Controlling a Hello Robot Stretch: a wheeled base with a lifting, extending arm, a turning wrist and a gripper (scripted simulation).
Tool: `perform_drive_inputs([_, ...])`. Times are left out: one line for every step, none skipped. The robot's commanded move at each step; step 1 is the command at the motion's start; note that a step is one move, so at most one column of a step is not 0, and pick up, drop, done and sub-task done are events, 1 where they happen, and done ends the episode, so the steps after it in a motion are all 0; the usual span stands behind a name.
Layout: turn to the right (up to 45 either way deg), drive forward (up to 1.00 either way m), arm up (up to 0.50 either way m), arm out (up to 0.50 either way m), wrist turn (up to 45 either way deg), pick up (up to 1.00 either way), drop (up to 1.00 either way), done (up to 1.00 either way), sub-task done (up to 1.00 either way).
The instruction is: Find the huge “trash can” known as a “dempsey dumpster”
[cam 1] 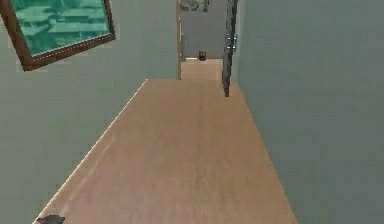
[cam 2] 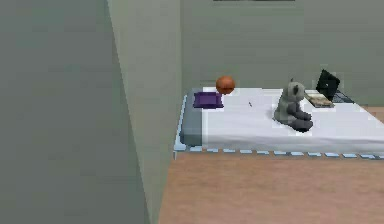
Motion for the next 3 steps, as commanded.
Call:
perform_drive_inputs([3.0,0.00,0.00,0.00,0.0,0.00,0.00,0.00,0.00])
perform_drive_inputs([0.0,1.00,0.00,0.00,0.0,0.00,0.00,0.00,0.00])
perform_drive_inputs([0.0,1.00,0.00,0.00,0.0,0.00,0.00,0.00,0.00])
